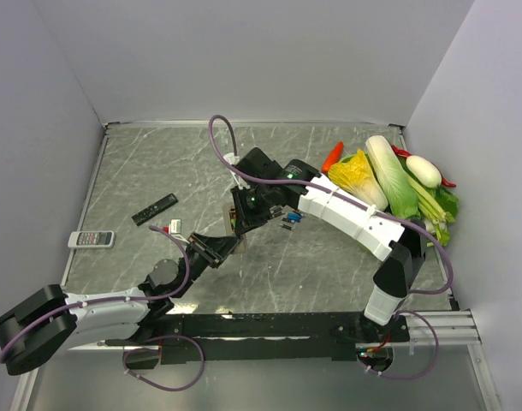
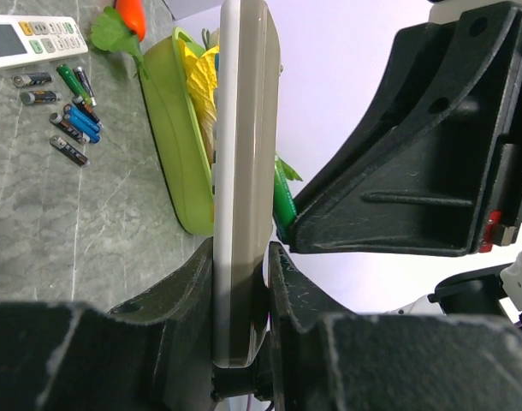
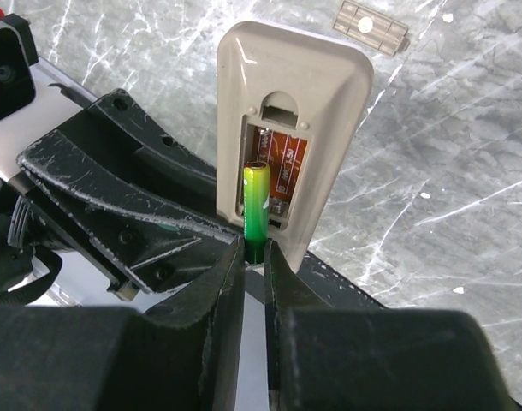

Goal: Load the batteries into the remote control

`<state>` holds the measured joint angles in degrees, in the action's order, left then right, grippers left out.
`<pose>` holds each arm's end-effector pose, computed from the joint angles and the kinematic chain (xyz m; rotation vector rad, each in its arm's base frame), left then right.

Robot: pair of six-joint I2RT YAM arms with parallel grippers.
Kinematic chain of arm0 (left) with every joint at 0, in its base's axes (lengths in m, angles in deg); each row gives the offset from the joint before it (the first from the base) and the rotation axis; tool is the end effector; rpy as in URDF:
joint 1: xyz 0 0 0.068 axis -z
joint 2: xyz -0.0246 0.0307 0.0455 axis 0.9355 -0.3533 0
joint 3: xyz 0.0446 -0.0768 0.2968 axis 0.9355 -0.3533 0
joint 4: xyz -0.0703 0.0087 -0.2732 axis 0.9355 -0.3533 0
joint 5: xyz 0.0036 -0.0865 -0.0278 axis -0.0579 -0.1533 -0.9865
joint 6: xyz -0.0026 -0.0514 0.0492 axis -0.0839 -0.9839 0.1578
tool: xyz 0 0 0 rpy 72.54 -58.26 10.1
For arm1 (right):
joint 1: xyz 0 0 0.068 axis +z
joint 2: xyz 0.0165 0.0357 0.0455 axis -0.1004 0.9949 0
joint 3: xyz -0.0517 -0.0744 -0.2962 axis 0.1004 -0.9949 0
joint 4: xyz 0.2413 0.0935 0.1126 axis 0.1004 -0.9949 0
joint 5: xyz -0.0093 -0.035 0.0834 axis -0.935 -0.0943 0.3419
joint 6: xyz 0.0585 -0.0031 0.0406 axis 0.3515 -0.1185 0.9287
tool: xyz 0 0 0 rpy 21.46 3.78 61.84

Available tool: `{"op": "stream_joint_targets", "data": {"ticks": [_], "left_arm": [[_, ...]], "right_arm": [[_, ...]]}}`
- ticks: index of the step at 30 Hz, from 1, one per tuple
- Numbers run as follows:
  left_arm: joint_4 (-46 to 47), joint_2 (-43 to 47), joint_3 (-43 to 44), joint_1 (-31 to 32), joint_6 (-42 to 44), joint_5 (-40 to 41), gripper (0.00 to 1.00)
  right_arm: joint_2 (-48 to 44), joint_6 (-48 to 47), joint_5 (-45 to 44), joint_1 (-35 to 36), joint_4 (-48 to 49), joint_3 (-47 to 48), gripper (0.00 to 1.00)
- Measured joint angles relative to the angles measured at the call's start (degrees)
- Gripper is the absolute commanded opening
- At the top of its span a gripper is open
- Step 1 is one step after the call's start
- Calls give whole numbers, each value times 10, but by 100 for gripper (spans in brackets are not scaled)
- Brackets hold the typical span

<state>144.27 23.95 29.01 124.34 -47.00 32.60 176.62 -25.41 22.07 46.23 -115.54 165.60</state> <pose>0.1201 -0.1419 0.2017 -0.5615 1.5690 -1.6029 0.2357 0.3234 0.3661 -0.5832 2.6881 0.7883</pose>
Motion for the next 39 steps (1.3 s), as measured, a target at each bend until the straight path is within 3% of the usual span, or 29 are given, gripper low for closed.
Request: {"op": "stream_joint_targets", "data": {"ticks": [25, 29, 36, 39], "left_arm": [[19, -21, 0, 2, -39, 3, 1], [18, -21, 0, 2, -57, 2, 1], [13, 1, 0, 2, -78, 2, 1], [3, 13, 0, 2, -85, 0, 1]], "right_arm": [[10, 2, 15, 0, 12, 0, 37], [10, -1, 15, 0, 11, 2, 35], [10, -14, 12, 0, 3, 19, 18], [10, -18, 12, 0, 3, 22, 15]]}}
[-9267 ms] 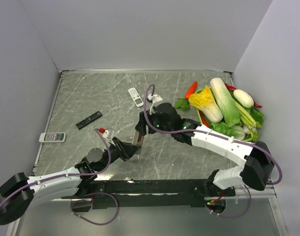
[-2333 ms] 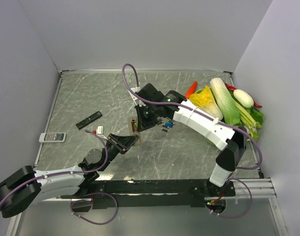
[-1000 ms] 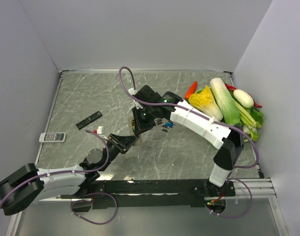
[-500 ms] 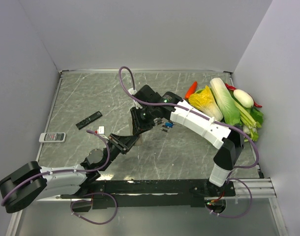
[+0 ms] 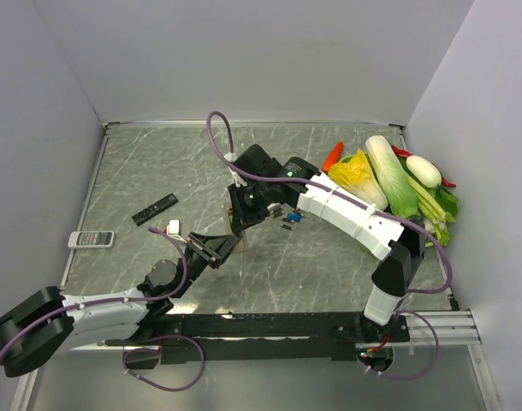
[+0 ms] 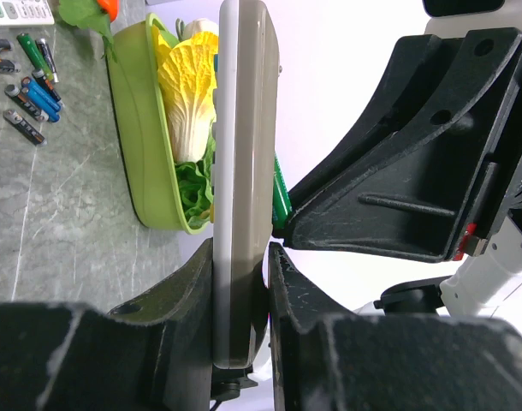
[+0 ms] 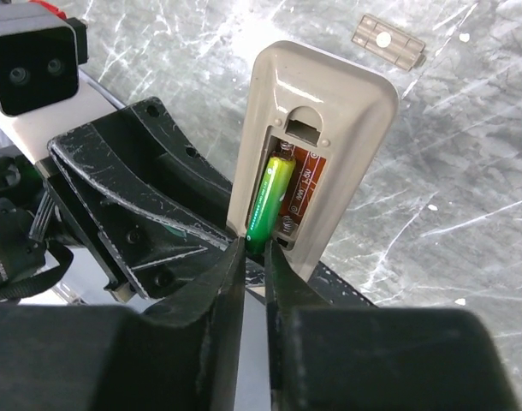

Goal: Load the batteries into the remote control

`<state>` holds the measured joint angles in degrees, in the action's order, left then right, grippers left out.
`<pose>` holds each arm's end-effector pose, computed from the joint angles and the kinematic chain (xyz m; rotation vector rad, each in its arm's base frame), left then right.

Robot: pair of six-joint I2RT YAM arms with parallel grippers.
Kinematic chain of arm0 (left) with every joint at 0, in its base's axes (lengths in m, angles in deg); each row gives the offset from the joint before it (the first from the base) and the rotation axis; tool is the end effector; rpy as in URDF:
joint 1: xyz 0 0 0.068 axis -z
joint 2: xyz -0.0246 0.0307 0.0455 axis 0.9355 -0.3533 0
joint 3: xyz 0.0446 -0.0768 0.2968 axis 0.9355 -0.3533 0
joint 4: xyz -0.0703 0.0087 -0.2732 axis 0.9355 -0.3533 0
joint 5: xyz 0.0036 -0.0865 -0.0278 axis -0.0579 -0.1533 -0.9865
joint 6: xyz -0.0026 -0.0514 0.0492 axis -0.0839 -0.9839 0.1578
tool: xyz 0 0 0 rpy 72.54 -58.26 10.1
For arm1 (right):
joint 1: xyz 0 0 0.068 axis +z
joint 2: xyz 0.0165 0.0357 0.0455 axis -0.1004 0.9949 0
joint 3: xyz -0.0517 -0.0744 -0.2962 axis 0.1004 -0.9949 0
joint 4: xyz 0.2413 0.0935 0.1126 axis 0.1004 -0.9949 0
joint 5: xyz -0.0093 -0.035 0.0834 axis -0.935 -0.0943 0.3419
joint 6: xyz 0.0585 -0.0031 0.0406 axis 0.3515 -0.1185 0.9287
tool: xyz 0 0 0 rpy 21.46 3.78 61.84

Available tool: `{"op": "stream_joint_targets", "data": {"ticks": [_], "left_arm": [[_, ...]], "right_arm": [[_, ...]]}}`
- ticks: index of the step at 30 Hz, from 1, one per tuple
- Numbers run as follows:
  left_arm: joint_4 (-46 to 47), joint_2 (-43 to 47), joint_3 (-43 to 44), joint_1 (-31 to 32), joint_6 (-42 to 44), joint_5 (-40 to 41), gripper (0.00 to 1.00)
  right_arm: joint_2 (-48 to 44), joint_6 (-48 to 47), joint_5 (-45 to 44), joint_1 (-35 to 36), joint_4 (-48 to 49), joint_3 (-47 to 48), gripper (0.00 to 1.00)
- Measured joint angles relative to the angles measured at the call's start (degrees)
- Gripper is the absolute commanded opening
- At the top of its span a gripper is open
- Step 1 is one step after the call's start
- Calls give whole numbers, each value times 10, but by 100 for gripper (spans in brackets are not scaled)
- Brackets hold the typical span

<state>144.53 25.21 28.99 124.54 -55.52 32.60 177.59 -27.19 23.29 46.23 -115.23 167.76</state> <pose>0.1184 -0.1406 0.2058 -0.6862 1.5335 -1.7356 0.2387 0.3292 0.3731 -0.6327 2.6513 0.8225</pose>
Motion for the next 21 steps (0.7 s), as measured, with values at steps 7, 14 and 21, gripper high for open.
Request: {"op": "stream_joint_targets", "data": {"ticks": [7, 14, 21], "left_arm": [[-6, 8, 0, 0, -6, -3, 1], [2, 8, 0, 0, -16, -7, 1], [7, 8, 0, 0, -18, -13, 1]], "right_arm": [[0, -9, 5, 1, -6, 7, 16], [0, -9, 11, 2, -12, 14, 31], [0, -9, 17, 3, -13, 22, 37]]}}
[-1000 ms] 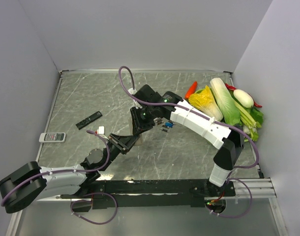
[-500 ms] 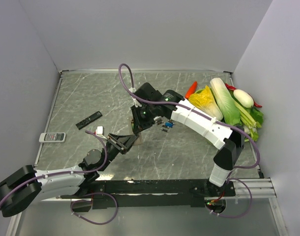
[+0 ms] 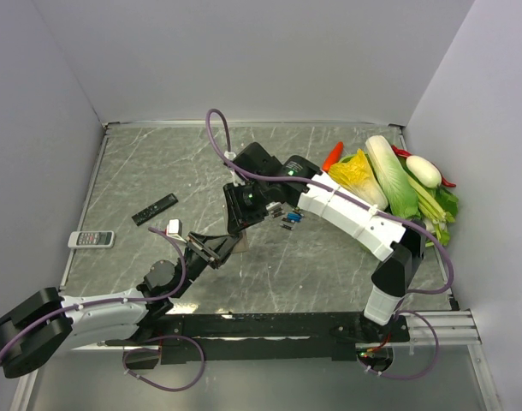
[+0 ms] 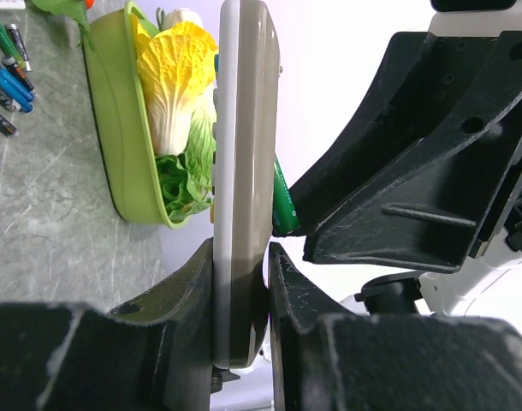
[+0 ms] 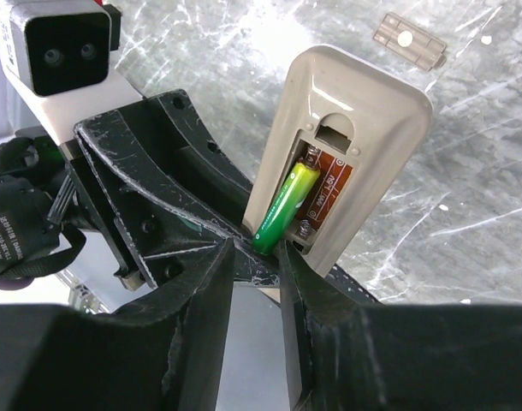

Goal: Load the batteries into the remote control

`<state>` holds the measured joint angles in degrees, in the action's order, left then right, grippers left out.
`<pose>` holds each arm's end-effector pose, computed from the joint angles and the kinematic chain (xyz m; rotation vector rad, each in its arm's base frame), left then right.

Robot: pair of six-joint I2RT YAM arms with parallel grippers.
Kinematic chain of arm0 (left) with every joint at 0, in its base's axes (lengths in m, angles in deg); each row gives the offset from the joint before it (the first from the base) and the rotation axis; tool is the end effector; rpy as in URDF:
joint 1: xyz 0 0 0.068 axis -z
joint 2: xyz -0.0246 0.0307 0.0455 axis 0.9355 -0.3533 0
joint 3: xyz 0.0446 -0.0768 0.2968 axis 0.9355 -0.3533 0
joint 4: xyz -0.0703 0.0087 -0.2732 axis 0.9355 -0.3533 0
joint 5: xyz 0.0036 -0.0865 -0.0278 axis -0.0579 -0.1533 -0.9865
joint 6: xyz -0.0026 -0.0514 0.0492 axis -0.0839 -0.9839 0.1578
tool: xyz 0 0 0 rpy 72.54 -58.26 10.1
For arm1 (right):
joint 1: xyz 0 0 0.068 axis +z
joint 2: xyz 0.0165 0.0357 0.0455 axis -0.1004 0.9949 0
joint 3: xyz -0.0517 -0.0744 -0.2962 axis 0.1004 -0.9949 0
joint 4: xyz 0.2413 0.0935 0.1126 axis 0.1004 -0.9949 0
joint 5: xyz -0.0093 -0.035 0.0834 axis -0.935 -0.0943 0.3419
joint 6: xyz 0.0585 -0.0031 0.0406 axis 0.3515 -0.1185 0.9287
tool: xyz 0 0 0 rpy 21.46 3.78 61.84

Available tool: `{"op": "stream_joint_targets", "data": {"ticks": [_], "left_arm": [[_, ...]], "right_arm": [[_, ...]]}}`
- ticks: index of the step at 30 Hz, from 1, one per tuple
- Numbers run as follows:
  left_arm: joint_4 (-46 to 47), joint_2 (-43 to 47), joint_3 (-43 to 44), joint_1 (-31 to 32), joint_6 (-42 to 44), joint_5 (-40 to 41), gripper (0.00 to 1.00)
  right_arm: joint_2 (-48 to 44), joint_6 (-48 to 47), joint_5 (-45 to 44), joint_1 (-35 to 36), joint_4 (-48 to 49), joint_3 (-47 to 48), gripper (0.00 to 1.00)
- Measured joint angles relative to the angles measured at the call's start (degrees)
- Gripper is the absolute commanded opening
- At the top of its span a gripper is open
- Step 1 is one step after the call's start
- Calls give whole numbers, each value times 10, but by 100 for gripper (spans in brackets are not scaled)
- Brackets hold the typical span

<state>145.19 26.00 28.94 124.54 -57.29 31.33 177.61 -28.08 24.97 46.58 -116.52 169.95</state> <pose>0.1166 -0.1402 0.2092 -0.6912 1.5182 -1.7919 0.2346 0.3306 0.3846 -0.6750 2.6329 0.8637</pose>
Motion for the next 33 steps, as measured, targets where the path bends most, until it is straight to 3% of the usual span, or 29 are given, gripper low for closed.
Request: {"op": "stream_joint_targets", "data": {"ticks": [15, 33], "left_arm": [[21, -7, 0, 0, -21, -9, 1], [50, -32, 0, 1, -45, -24, 1]], "right_arm": [[0, -18, -16, 1, -10, 17, 45], [-2, -65, -17, 4, -13, 19, 44]]}}
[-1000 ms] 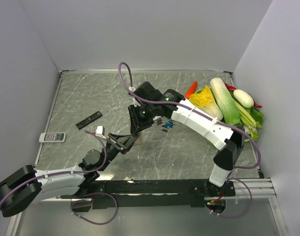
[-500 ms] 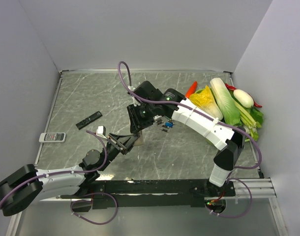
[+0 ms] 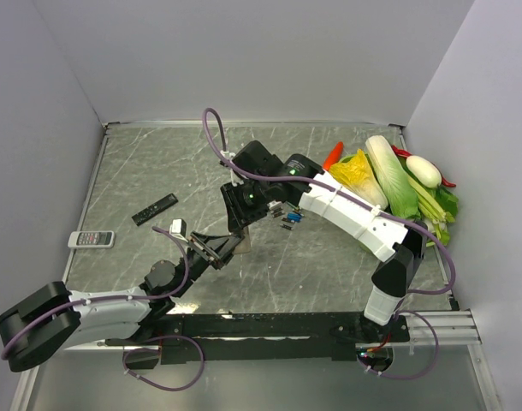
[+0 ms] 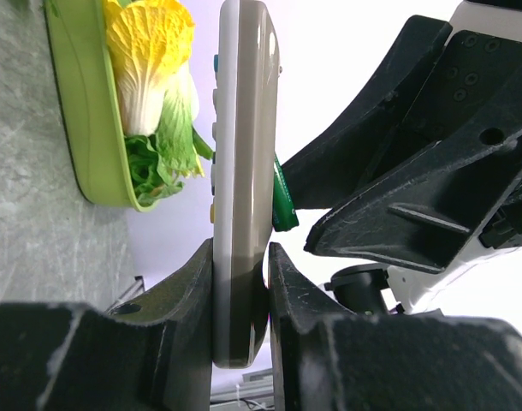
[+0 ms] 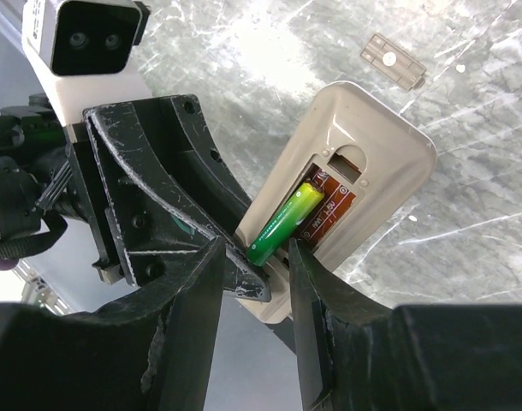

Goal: Load the batteries into the remote control

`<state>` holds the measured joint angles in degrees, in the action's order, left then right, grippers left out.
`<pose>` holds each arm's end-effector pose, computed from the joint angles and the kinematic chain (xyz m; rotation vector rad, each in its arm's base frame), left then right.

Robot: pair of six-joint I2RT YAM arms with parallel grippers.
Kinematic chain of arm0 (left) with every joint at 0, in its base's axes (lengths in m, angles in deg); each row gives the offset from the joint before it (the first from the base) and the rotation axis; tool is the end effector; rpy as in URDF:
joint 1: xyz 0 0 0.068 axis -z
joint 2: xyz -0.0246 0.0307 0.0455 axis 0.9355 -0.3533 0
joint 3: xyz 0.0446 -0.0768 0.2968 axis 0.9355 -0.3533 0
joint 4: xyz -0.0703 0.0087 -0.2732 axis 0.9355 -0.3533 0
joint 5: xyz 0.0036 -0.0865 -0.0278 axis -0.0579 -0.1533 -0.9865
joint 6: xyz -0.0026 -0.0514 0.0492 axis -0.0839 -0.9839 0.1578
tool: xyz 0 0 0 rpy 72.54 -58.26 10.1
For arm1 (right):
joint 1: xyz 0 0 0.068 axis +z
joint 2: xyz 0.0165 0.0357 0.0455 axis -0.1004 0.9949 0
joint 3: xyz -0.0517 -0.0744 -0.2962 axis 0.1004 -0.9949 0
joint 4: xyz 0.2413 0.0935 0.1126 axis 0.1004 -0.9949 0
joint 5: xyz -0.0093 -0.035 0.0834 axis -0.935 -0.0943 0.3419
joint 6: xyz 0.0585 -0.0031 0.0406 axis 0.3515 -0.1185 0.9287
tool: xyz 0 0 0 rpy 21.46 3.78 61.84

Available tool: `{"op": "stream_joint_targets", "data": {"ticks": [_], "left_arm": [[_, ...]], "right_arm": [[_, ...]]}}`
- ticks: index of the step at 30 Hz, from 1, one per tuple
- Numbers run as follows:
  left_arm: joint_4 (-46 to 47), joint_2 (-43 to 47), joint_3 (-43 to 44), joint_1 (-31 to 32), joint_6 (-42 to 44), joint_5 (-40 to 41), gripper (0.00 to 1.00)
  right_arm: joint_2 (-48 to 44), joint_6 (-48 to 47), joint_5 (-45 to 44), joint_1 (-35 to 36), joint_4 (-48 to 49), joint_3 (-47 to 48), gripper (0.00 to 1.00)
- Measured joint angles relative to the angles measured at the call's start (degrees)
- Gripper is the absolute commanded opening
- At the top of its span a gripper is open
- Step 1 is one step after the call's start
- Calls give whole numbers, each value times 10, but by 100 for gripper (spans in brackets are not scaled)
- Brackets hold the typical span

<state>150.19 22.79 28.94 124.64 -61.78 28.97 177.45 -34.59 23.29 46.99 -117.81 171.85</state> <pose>0.1165 -0.1448 0.2114 -0.7179 1.5039 -1.9017 0.2322 0.3296 0.3947 -0.8088 2.5471 0.8069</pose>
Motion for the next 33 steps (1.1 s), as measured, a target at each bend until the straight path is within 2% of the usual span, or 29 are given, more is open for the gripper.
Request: {"op": "stream_joint_targets", "data": {"ticks": [10, 22, 33], "left_arm": [[33, -14, 0, 0, -23, -15, 1], [26, 31, 0, 2, -25, -17, 1], [48, 51, 0, 2, -28, -15, 1]], "right_arm": [[-1, -23, -4, 0, -19, 26, 46], [-27, -76, 0, 7, -4, 36, 50], [-142, -208, 39, 6, 57, -75, 53]]}}
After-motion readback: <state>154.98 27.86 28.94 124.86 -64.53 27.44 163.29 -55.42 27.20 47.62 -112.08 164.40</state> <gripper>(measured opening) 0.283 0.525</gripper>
